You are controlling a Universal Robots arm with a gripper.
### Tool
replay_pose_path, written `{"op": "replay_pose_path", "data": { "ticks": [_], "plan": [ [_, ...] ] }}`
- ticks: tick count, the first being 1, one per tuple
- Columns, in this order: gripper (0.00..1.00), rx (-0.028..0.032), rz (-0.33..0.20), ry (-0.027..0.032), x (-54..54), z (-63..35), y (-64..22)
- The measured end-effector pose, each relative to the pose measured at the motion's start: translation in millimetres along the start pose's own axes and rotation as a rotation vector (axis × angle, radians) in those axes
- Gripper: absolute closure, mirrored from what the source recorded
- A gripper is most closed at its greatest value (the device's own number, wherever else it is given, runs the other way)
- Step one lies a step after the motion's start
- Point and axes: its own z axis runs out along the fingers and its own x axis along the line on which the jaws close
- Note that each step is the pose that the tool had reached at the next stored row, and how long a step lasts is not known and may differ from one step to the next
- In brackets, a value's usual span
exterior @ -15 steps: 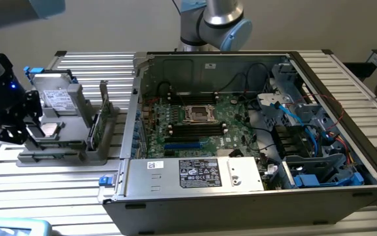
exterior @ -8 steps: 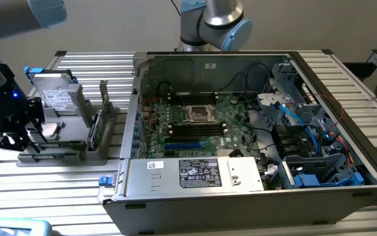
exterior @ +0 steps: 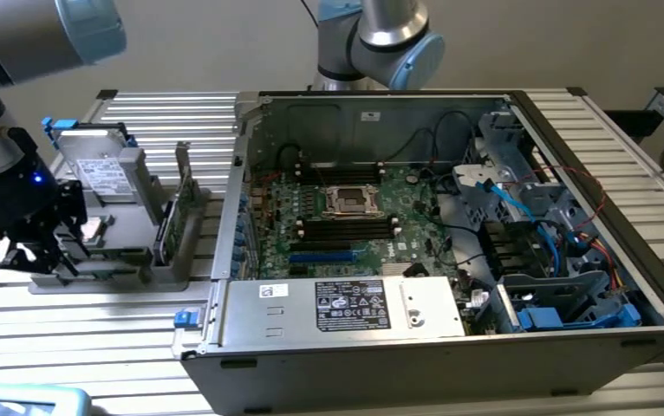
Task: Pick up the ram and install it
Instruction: 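Pick up the ram and move it above insertion slot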
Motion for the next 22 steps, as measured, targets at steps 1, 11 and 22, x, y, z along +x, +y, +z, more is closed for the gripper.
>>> {"op": "replay_pose_path", "data": {
  "ticks": [1,11,22],
  "plan": [
    [0.64,0.0,0.003,-0.0003,-0.1,1.8,-0.1],
    [0.64,-0.0018,0.021,-0.0031,-4.8,17.2,1.5],
    [0.64,-0.0021,-0.076,-0.0043,-7.3,22.1,2.5]
  ]
}}
